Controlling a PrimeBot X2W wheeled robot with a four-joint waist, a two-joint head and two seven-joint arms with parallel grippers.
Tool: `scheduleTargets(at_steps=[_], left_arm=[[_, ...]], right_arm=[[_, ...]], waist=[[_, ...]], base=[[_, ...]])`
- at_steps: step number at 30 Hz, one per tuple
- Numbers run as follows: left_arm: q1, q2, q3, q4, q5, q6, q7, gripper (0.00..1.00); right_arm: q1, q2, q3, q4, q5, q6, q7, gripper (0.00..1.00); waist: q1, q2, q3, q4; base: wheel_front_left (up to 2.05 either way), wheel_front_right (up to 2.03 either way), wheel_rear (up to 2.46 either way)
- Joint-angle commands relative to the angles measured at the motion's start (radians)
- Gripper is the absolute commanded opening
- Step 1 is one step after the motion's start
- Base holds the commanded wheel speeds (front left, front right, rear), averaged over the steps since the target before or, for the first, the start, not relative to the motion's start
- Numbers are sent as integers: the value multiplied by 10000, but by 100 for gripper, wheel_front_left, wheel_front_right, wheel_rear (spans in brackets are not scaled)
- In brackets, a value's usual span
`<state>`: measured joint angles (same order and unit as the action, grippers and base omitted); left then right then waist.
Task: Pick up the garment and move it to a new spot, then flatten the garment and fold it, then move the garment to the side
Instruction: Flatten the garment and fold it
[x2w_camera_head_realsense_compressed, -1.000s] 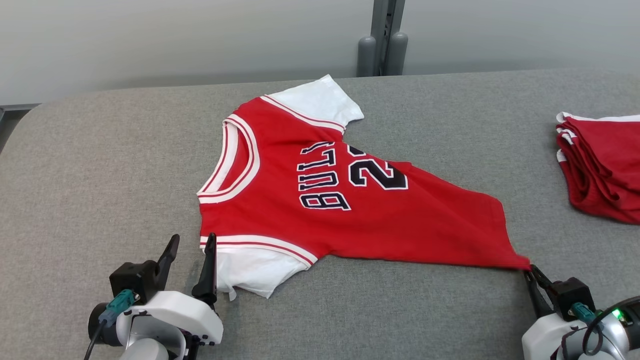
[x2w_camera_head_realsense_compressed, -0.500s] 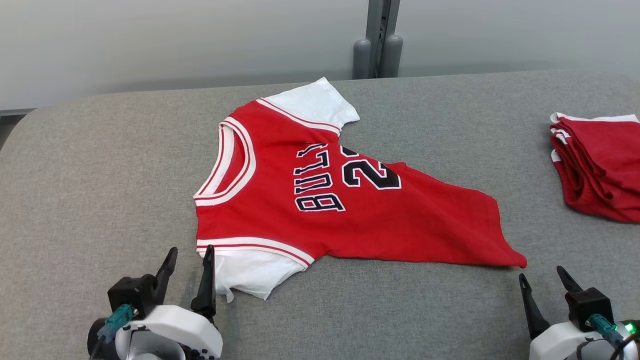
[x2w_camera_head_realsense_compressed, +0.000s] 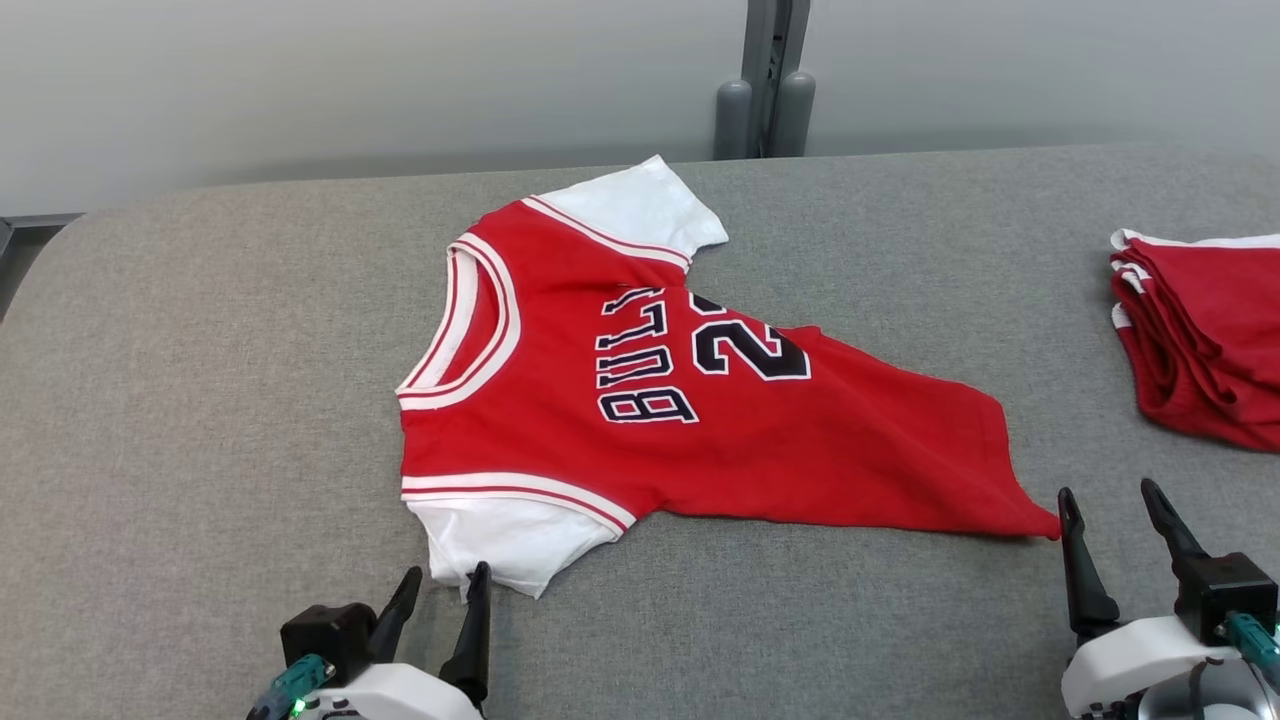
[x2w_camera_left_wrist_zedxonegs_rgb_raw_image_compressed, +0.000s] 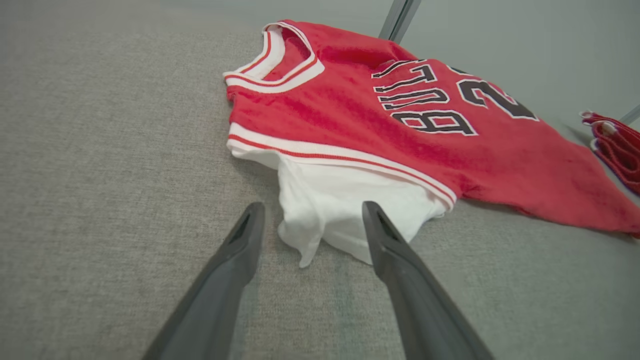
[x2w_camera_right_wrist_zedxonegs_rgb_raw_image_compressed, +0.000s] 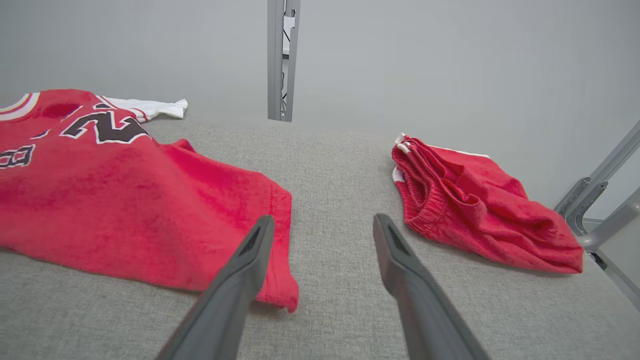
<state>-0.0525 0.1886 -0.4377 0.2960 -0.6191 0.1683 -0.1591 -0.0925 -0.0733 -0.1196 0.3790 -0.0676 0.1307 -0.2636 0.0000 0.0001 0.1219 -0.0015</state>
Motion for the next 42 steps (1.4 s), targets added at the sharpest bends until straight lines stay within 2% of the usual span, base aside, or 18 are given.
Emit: scheduleTargets(at_steps=[1,3,4,5,6,8,9,10,16,22,28,32,36,42], left_arm=[[-33,9,81,116,-98,49,-19,100],[-243,52,26,434,-1,59,28,100],[-318,-20,46,578,-76,24,17,91],[-396,-89,73,738,-156,-26,-3,75],[-471,-97,78,890,-176,-77,-16,47],[-635,-122,98,1215,-222,-136,-34,23],[-713,-139,93,1358,-234,-181,-48,4],[-882,-189,75,1616,-243,-251,-94,0],[-1039,-188,-39,1840,-264,-505,-157,0],[-503,33,-28,853,-724,-721,467,0],[408,796,70,-977,-1082,-315,1775,0],[660,1142,148,-1615,-1270,-33,2503,0],[608,1215,316,-1551,-1370,94,2562,0],[275,1334,527,-483,-1394,159,2489,0]], right_arm=[[61,-4,-31,-91,52,2,-15,100],[40,41,-23,-222,50,2,-10,100],[30,59,-6,-279,81,2,-10,100],[25,77,11,-321,109,2,-10,100],[25,85,11,-351,124,2,-9,100],[36,111,-13,-417,157,2,-10,100],[41,123,-31,-441,160,2,-9,100],[39,137,-56,-492,181,2,-9,100],[22,176,-173,-621,248,2,-9,100],[-5,192,-186,-676,283,2,-9,100],[26,200,-212,-658,286,2,-9,100],[-35,204,-147,-600,335,2,-9,100],[-116,202,-64,-552,385,2,-9,100],[-111,201,-87,-511,344,2,-9,100]], waist=[[0,-1,0,11],[0,-1,-9,12],[0,-1,-12,10],[0,-1,-13,8],[0,-1,-10,9],[0,-1,-3,32],[0,-1,-4,50],[0,-1,0,93],[0,-1,46,439],[0,-1,92,851],[0,-1,113,1110],[0,-1,97,1148],[0,-1,74,1091],[0,-1,34,904]], base=[[0,0,0],[0,0,0],[0,0,0],[0,0,0],[0,0,0],[0,0,0],[0,0,0],[0,0,0],[0,0,0],[0,0,0],[0,0,0],[0,0,0],[0,0,0],[0,0,0]])
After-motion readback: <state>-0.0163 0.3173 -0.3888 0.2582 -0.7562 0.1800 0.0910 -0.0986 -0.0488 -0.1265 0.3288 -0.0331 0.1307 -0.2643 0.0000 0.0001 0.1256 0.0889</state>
